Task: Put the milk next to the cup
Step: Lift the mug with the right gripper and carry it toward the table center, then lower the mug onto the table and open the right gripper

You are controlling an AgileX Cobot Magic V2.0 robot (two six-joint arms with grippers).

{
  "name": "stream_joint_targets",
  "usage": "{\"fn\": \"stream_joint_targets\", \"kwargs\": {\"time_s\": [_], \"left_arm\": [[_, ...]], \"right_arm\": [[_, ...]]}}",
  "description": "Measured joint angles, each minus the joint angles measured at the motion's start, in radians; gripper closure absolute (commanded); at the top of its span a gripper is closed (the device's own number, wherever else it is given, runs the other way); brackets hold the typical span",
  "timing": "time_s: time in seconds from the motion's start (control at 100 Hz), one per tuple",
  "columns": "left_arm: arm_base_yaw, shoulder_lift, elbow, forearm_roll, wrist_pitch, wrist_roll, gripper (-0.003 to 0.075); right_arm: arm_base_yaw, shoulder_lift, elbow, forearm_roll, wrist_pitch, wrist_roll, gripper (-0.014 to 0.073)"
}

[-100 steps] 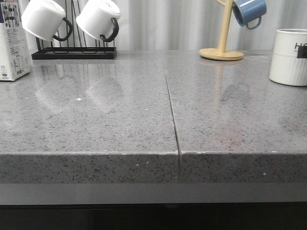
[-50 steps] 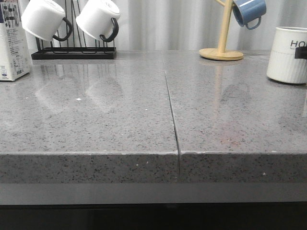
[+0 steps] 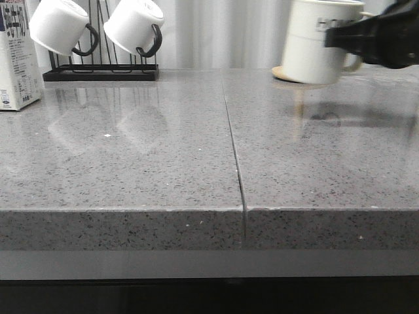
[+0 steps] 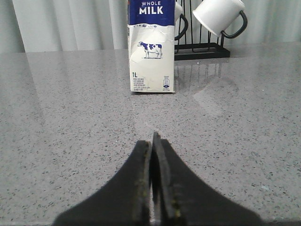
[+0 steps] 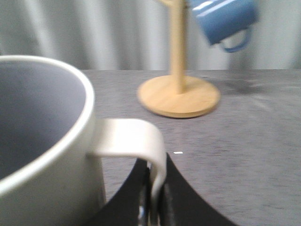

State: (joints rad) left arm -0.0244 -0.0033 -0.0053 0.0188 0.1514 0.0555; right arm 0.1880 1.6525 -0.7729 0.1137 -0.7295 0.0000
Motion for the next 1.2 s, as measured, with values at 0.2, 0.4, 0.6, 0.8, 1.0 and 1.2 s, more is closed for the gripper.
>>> {"fn": "stream_joint_targets", "kwargs": {"time_s": [0.2, 0.4, 0.6, 0.8, 1.0, 1.2], "left_arm": [[0.0, 0.0, 0.0, 0.0, 0.0, 0.0, 0.0741], [0.0, 0.0, 0.0, 0.0, 0.0, 0.0, 0.0741], [0.0, 0.0, 0.0, 0.0, 0.0, 0.0, 0.0741], [0.0, 0.0, 0.0, 0.0, 0.0, 0.0, 0.0741], [0.0, 0.0, 0.0, 0.0, 0.0, 0.0, 0.0741], [0.0, 0.0, 0.0, 0.0, 0.0, 0.0, 0.0741]], "right_arm": [[0.118, 0.033, 0.0, 0.0, -0.023, 0.0, 0.066], [0.178, 0.083, 0.0, -0.002, -0.052, 0.0, 0.066], [0.204, 0.108, 0.0, -0.006, -0.062, 0.0, 0.066], [0.205, 0.112, 0.0, -0.016, -0.066, 0.0, 0.0659], [0.205, 0.112, 0.0, -0.017, -0.05, 0.0, 0.0585], [0.205, 0.112, -0.002, -0.017, -0.049, 0.0, 0.0426]]}}
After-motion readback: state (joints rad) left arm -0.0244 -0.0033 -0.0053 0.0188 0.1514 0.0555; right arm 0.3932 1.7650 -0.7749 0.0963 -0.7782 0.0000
